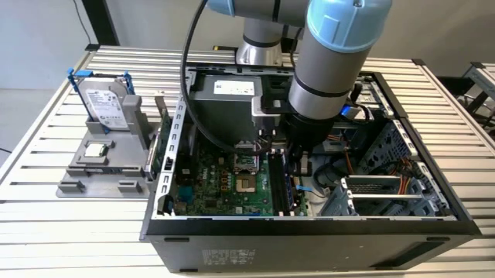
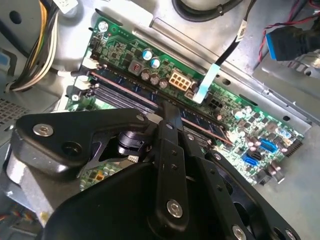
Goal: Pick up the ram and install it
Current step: 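Press down the ram until it locks into place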
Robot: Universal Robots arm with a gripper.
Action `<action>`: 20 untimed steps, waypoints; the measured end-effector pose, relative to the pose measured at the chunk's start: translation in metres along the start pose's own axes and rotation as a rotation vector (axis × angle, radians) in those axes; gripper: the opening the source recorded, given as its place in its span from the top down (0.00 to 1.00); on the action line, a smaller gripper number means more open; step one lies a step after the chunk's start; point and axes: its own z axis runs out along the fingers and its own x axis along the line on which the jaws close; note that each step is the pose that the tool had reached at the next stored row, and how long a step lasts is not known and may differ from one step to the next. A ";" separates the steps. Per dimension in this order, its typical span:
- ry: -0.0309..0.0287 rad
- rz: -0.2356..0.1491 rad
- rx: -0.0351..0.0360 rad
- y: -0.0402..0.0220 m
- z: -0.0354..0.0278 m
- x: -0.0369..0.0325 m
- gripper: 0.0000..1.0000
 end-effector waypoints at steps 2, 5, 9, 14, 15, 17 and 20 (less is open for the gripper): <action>0.0000 0.000 0.0000 0.0000 0.0036 0.0001 1.00; 0.0017 0.000 -0.0004 0.0001 0.0084 0.0004 1.00; 0.0038 0.000 -0.0008 0.0002 0.0142 0.0003 1.00; -0.0002 0.000 0.0000 0.0000 -0.0030 -0.0001 1.00; -0.0001 0.000 0.0000 -0.0001 -0.0076 -0.0003 1.00; 0.0002 0.000 -0.0001 -0.0002 -0.0167 -0.0005 1.00; -0.0001 0.000 0.0000 -0.0004 -0.0301 -0.0008 1.00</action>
